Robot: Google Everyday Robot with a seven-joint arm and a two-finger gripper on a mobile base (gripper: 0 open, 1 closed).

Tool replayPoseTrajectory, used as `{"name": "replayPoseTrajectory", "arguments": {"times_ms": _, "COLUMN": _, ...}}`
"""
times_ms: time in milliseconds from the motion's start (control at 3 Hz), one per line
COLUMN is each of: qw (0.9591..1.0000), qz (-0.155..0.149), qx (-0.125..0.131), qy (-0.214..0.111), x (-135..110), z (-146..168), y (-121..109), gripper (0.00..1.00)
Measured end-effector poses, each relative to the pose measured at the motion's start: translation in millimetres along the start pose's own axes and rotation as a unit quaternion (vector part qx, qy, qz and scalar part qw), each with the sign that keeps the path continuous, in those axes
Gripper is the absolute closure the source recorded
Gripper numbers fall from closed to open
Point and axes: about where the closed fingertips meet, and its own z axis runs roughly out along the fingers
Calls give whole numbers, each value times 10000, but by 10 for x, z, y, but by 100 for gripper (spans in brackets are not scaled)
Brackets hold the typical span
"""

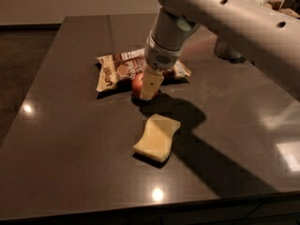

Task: Move apple near brown chip bag

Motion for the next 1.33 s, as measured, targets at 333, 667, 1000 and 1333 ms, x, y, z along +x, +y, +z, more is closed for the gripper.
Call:
{"name": "replayPoseTrajectory", "arguments": {"times_ms": 333, "qw": 9998, "qz": 153, "qx": 146, "qy": 26, "x": 97, "z": 5, "y": -47, "gripper": 35}}
{"name": "replayPoseTrajectory", "arguments": {"times_ms": 667, "qw": 9993, "qz": 274, "qx": 273, "qy": 19, "x": 173, "z": -10, "y": -86, "gripper": 12}}
{"name": "replayPoseTrajectory", "arguments": {"times_ms": 1000, "qw": 9993, "qz": 261, "qx": 264, "qy": 21, "x": 163, "z": -3, "y": -79, "gripper": 0}}
{"name": "replayPoseTrajectory", "arguments": {"times_ms": 1333, "qw": 9993, "qz": 260, "qx": 263, "qy": 21, "x": 163, "z": -3, "y": -79, "gripper": 0}}
